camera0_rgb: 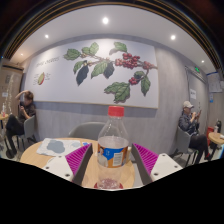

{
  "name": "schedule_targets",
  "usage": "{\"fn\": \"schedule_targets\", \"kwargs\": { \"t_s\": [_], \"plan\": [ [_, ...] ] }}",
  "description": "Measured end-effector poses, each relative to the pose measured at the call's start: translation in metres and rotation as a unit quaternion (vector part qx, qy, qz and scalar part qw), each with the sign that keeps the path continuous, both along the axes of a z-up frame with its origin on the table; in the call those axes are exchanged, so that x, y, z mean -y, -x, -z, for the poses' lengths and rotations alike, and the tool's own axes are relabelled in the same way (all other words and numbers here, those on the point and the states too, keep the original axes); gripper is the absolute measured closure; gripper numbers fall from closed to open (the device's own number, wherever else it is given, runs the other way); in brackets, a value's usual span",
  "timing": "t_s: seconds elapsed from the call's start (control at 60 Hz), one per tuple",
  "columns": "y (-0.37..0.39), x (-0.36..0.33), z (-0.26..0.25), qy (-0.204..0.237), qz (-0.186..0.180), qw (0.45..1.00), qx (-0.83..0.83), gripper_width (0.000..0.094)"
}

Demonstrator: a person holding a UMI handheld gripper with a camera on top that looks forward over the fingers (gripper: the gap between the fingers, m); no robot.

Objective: Pour water

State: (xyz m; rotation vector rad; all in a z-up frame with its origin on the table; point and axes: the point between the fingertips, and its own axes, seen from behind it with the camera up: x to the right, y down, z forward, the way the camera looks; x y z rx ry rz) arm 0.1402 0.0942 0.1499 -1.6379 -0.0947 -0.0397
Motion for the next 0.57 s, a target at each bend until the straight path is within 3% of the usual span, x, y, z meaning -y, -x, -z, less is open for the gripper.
{"fn": "schedule_targets", "kwargs": {
  "t_s": [0.117,0.567],
  "plan": [
    [0.0,0.034,0.006,0.018,0.004,1.0,0.004,0.0082],
    [0.055,0.224,0.032,0.077,-0.074,0.991,-0.082,0.0083]
  ]
}}
